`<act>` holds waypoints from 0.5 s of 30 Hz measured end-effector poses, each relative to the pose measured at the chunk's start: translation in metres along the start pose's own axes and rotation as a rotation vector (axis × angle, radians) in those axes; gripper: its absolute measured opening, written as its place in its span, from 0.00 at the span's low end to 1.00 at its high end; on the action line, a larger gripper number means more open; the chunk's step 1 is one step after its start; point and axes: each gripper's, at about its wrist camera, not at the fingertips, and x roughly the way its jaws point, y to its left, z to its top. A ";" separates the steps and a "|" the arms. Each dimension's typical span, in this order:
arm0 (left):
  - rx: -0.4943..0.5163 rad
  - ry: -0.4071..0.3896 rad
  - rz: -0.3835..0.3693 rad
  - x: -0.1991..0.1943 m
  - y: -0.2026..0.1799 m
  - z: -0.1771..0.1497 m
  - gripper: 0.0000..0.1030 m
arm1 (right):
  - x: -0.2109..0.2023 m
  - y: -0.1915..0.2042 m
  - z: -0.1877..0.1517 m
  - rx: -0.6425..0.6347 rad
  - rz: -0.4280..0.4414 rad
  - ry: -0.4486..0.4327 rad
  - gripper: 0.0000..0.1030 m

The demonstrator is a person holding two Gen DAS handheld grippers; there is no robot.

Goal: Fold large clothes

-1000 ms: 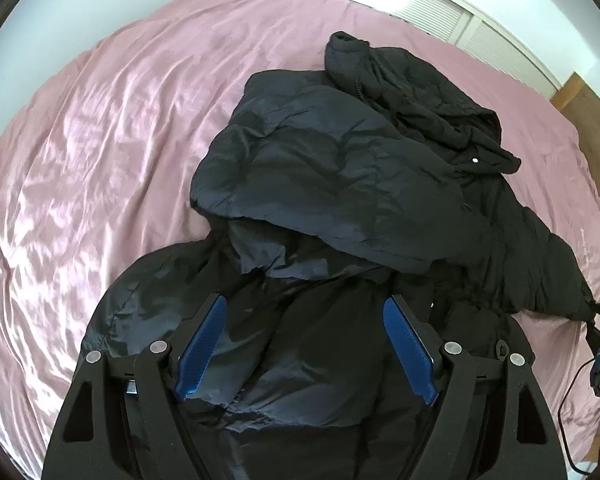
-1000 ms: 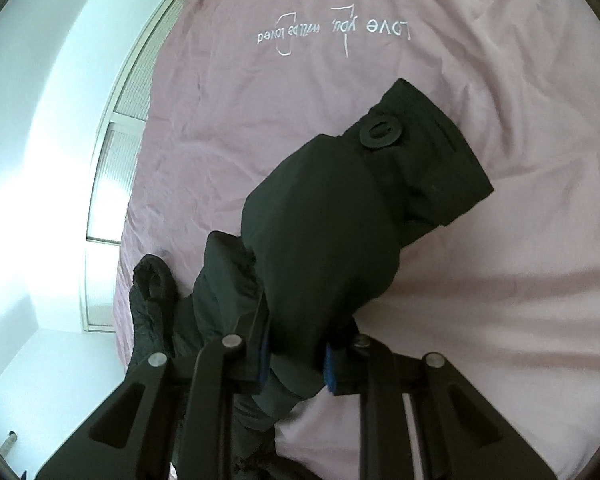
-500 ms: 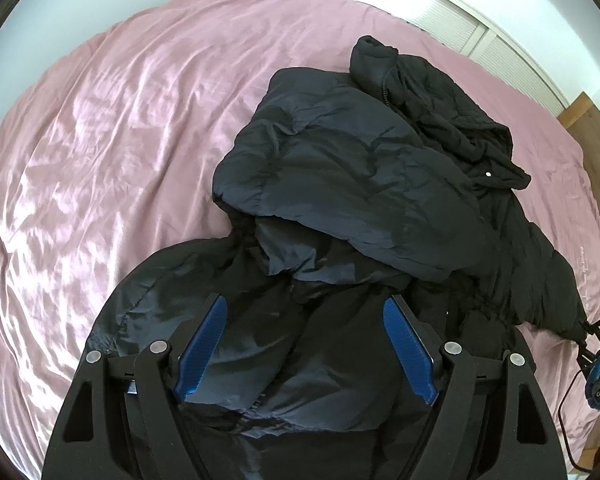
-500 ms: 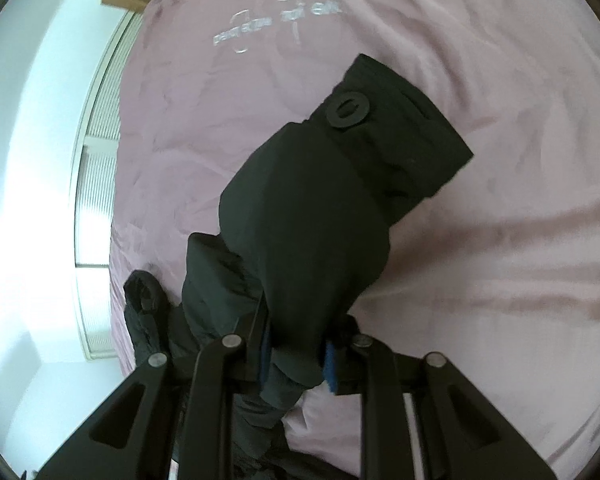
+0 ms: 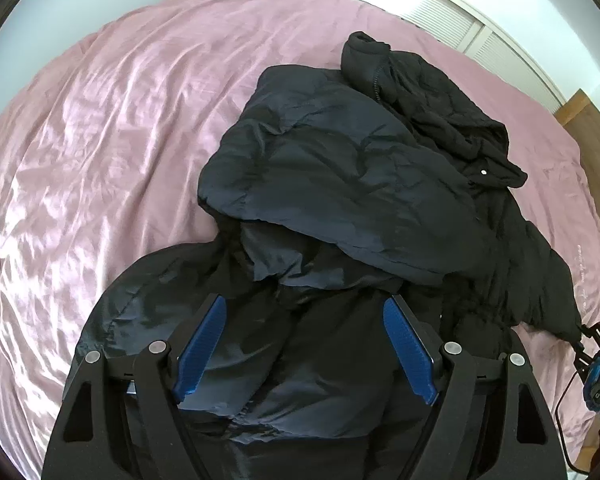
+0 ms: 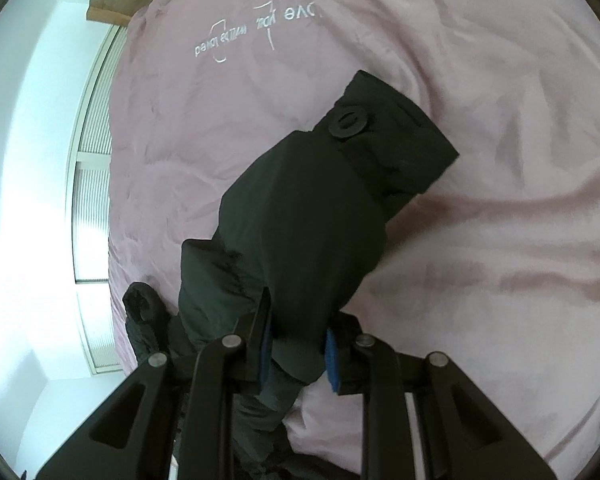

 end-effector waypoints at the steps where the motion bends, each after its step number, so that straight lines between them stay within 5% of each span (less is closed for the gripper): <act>1: 0.001 0.001 -0.002 0.000 0.000 0.000 0.78 | -0.001 0.000 0.000 0.002 0.000 0.000 0.22; 15: -0.020 -0.002 -0.006 -0.006 0.009 -0.004 0.78 | -0.005 0.003 -0.008 0.065 0.074 0.015 0.19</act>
